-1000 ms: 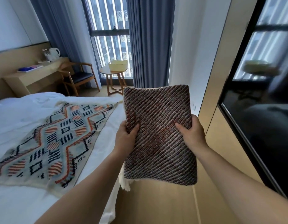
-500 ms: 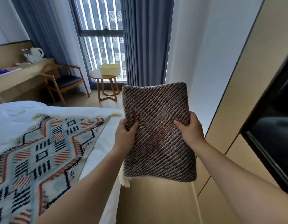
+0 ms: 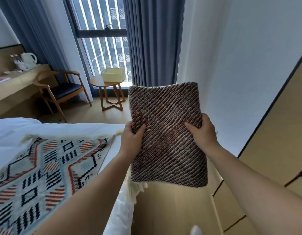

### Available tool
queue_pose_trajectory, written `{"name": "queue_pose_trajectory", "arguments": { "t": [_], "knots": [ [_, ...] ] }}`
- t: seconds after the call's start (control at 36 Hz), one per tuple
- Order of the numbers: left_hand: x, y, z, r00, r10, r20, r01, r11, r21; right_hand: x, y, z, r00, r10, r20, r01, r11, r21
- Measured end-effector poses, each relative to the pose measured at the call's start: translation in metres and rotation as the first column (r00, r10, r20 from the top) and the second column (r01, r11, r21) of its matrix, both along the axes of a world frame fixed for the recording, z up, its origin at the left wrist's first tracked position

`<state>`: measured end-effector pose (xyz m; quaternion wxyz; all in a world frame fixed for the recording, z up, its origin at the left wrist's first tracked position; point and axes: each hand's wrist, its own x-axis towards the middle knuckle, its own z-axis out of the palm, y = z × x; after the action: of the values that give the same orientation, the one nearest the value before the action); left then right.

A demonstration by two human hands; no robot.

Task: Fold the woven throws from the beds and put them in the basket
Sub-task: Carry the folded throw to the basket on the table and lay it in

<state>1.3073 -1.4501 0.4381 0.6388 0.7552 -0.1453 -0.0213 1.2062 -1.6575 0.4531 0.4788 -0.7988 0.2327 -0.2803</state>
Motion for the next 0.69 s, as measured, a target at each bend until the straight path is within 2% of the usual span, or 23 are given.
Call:
{"name": "queue_pose_trajectory", "arguments": {
  "t": [0.25,0.39,0.53,0.69],
  "knots": [
    [0.096,-0.067,-0.007,0.995,0.101,0.025,-0.102,0.993,0.052,0.106,-0.068,-0.008,0.997,0.077,0.004,-0.077,0.997,0.026],
    [0.148,-0.115,-0.005,0.985,0.166,0.038,-0.169,0.984,0.064,0.168,-0.12,0.002,0.989,0.14,-0.038,-0.141,0.989,-0.032],
    [0.196,-0.164,0.0,0.967,0.248,0.063,-0.253,0.962,0.103,0.232,-0.173,-0.001,0.981,0.19,-0.034,-0.191,0.981,-0.02],
    [0.243,-0.204,-0.002,0.959,0.278,0.062,-0.283,0.952,0.113,0.294,-0.218,-0.011,0.973,0.226,-0.053,-0.228,0.973,-0.024]
  ]
}}
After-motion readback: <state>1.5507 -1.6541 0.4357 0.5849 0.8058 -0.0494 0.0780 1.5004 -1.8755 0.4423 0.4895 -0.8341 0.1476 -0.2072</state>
